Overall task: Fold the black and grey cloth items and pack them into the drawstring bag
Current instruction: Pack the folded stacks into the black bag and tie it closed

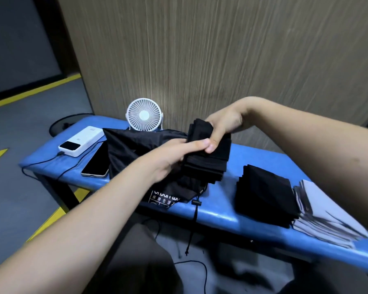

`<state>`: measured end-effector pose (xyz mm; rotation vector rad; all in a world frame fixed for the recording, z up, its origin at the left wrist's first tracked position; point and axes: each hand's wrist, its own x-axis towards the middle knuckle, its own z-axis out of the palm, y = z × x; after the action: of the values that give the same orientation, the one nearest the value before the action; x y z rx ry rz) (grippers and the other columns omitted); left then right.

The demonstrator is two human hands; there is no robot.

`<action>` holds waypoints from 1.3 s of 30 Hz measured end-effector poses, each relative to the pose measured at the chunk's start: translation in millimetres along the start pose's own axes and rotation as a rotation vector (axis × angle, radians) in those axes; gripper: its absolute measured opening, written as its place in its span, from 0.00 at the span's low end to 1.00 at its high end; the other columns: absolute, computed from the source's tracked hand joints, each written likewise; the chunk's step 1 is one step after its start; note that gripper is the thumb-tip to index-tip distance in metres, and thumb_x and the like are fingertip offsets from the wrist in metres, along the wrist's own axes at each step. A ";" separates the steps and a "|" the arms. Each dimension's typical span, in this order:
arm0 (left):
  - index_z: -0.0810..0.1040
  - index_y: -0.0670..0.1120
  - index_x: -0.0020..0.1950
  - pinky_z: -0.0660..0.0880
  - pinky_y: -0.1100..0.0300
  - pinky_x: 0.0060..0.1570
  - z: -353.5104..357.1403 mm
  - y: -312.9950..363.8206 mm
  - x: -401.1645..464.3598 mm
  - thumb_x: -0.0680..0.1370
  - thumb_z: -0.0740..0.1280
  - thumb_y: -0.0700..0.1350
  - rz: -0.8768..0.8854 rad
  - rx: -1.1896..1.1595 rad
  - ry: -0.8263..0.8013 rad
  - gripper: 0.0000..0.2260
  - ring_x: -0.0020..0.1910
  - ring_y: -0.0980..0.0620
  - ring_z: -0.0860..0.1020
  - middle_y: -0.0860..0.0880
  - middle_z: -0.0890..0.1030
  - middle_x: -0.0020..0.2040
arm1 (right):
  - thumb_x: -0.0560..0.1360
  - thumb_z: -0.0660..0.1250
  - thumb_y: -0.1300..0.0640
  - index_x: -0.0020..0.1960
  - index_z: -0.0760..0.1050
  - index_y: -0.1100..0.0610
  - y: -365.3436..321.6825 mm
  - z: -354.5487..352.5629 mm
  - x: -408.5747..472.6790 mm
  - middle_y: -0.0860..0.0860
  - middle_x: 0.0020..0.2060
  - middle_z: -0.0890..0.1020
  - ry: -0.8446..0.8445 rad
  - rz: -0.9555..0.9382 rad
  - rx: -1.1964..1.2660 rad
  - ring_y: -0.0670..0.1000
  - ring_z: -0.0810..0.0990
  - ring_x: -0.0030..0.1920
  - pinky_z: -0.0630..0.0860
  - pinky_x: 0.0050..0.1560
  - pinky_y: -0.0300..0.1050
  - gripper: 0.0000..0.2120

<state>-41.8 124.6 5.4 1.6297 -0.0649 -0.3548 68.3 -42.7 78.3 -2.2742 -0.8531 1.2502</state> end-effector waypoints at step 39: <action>0.69 0.55 0.76 0.53 0.45 0.76 -50.4 -66.1 50.1 0.80 0.46 0.69 -0.324 0.746 0.307 0.31 0.78 0.38 0.55 0.43 0.60 0.79 | 0.64 0.70 0.26 0.74 0.63 0.51 40.3 46.8 113.7 0.53 0.75 0.62 0.538 0.284 -0.483 0.60 0.62 0.75 0.60 0.72 0.64 0.48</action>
<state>7.9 166.8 -66.5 2.4270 0.3422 -0.3411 87.8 8.0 -39.1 -2.9955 -0.6921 0.4894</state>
